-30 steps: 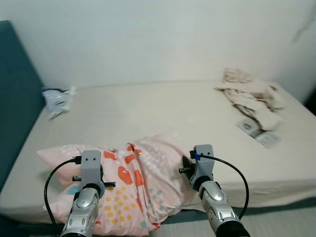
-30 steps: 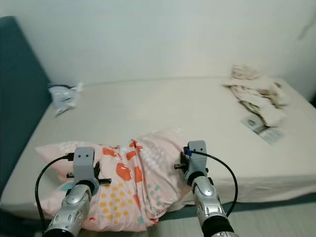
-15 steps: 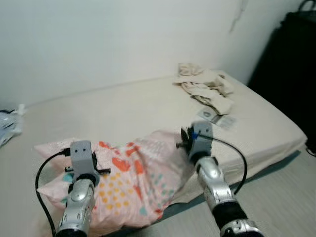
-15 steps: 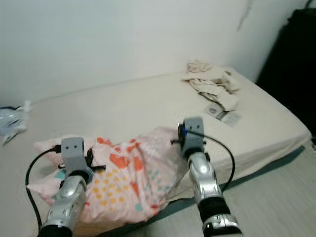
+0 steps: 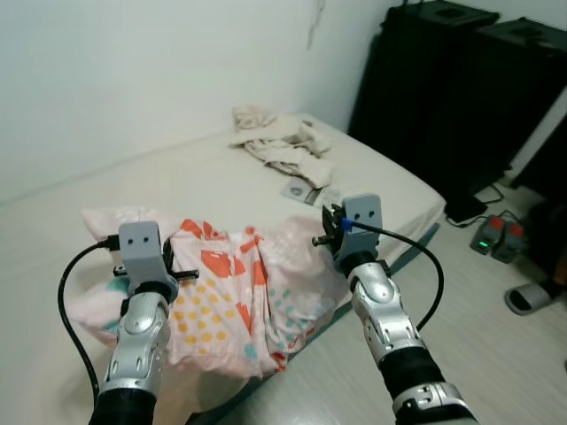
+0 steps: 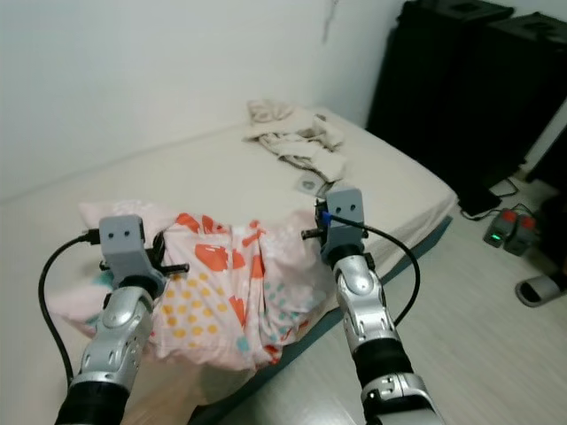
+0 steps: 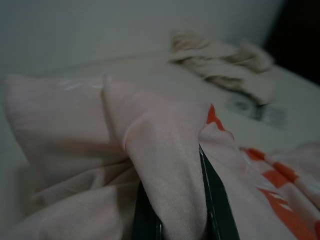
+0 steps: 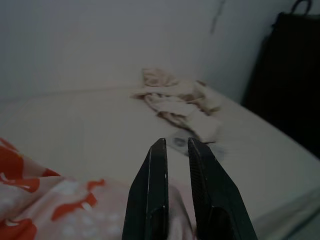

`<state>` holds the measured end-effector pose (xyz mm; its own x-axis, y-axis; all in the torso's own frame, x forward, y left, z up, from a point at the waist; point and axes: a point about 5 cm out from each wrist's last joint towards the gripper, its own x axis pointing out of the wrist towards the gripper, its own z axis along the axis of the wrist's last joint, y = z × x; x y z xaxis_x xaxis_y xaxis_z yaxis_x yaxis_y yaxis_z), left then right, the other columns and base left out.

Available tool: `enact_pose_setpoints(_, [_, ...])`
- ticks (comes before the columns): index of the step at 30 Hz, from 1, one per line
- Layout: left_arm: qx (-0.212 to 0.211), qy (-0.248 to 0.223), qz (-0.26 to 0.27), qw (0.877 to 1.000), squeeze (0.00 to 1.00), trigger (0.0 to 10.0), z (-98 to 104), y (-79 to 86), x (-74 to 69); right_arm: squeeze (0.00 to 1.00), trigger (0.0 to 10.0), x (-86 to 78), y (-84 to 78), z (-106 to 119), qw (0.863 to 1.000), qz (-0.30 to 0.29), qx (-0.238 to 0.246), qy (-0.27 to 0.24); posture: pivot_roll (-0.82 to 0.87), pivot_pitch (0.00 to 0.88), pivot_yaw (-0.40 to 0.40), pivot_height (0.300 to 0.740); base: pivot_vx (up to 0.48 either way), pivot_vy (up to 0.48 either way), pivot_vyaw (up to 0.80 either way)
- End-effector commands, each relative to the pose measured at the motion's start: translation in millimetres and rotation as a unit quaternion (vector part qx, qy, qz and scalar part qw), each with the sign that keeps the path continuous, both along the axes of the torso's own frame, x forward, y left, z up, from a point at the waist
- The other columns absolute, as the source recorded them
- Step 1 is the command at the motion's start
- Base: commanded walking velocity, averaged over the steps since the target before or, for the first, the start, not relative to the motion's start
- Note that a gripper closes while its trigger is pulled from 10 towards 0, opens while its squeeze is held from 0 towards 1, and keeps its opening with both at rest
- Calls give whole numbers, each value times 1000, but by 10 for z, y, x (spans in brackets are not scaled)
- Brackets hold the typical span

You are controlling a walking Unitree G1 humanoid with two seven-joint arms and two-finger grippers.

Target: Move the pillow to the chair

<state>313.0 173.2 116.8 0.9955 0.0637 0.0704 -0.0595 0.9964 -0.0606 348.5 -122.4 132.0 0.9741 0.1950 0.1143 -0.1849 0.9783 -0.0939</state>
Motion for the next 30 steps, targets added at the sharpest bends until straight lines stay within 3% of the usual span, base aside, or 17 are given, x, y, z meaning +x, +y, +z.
enact_pose_setpoints(1, [10,-15,-20,1000,0,10000,67,-52,-12,0,10000,-15,80,46,1000,15,2,-10,53,56,-37,740,0,0,-800])
enact_pose_setpoints(13, [9,-9,-17,1000,0,10000,58,-53,-18,0,10000,-7,-3,33,1000,3,-3,-2,52,57,-31,740,0,0,-800])
enact_pose_setpoints(30, [6,-8,-10,1000,0,10000,84,-12,-20,0,10000,-11,83,91,1000,13,4,-5,57,58,-33,740,0,0,-800])
